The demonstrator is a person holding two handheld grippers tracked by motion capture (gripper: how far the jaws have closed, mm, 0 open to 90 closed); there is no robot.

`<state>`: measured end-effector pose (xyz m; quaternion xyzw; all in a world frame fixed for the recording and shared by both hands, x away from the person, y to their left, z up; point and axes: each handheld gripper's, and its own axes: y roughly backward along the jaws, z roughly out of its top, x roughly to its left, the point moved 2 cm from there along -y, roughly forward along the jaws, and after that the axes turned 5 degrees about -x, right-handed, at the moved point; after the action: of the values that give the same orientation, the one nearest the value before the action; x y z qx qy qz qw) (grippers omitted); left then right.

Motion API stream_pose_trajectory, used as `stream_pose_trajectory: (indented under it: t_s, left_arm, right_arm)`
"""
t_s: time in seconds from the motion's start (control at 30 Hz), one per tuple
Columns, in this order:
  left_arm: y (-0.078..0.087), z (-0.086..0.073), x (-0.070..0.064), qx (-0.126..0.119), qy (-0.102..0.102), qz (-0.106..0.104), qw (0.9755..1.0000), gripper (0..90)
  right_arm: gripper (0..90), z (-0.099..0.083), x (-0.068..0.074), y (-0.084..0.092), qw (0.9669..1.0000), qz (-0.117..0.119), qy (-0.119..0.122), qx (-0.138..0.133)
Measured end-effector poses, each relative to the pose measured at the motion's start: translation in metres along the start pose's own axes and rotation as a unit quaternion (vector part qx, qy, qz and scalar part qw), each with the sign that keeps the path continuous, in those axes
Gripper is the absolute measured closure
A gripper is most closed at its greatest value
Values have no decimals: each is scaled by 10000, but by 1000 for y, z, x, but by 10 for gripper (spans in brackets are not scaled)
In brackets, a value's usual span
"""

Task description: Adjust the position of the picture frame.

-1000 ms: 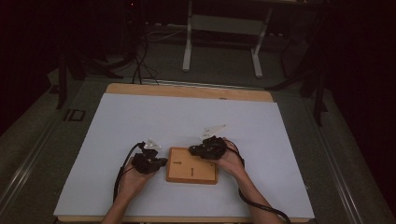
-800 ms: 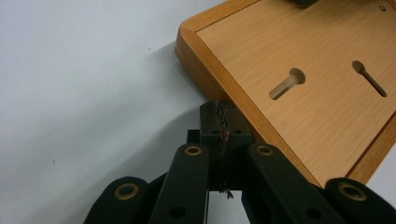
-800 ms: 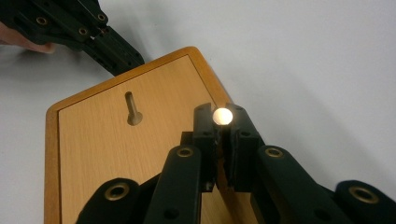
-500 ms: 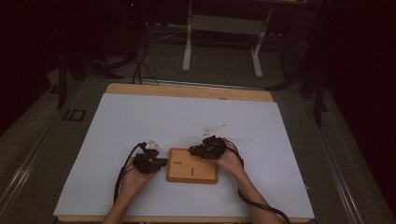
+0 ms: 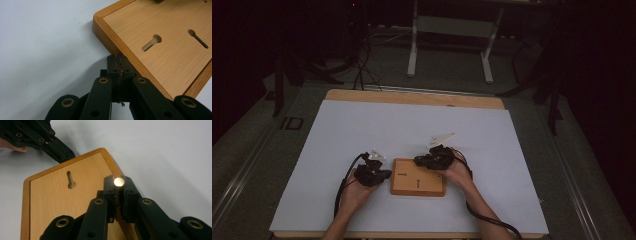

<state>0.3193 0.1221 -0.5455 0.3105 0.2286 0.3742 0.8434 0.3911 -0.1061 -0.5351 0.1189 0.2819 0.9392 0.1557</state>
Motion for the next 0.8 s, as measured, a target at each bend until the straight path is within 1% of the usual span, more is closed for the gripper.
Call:
stream_pose_trajectory:
  t_s: [0.1,0.13,0.17,0.2,0.23,0.27,0.3,0.33,0.4,0.43,0.5,0.57,0.7,0.73,0.8]
  left_arm:
    - [0,0,0,5,-47,60,10000,896]
    - [-1,0,0,-18,-59,117,9999,878]
    - [0,0,0,-55,-73,173,9998,838]
    - [0,0,0,-55,-73,173,9998,826]
    - [0,1,0,-106,-115,235,9996,816]
    - [0,1,0,-106,-115,235,9996,809]
    - [1,1,1,-155,-152,249,9995,803]
    - [1,1,1,-155,-152,249,9995,797]
    - [1,1,1,-232,-147,226,9994,780]
    - [2,2,1,-255,-160,229,9993,780]
    - [2,2,1,-321,-177,250,9990,762]
    - [2,2,1,-339,-177,255,9989,753]
    - [3,3,2,-436,-158,291,9985,712]
    - [3,3,3,-450,-175,302,9984,705]
    - [4,4,3,-516,-145,328,9980,693]
  right_arm:
    - [837,0,0,0,10000,-22,5,22]
    - [836,0,1,0,10000,-25,7,26]
    - [833,0,1,0,10000,-38,-6,25]
    - [833,0,1,0,10000,-38,-6,25]
    - [808,0,1,0,10000,-76,-9,23]
    - [808,0,1,0,10000,-76,-9,23]
    - [764,-1,1,1,9999,-156,-8,14]
    - [764,-1,1,1,9999,-156,-8,14]
    - [718,-3,1,6,9997,-241,-29,-3]
    - [718,-3,1,6,9997,-241,-29,-3]
    - [678,-6,1,14,9995,-313,-55,-61]
    - [666,-7,1,17,9994,-331,-64,-91]
    - [631,-17,1,32,9984,-497,-164,-220]
    - [627,-20,1,35,9980,-527,-194,-278]
    - [623,-24,-1,39,9974,-594,-247,-330]
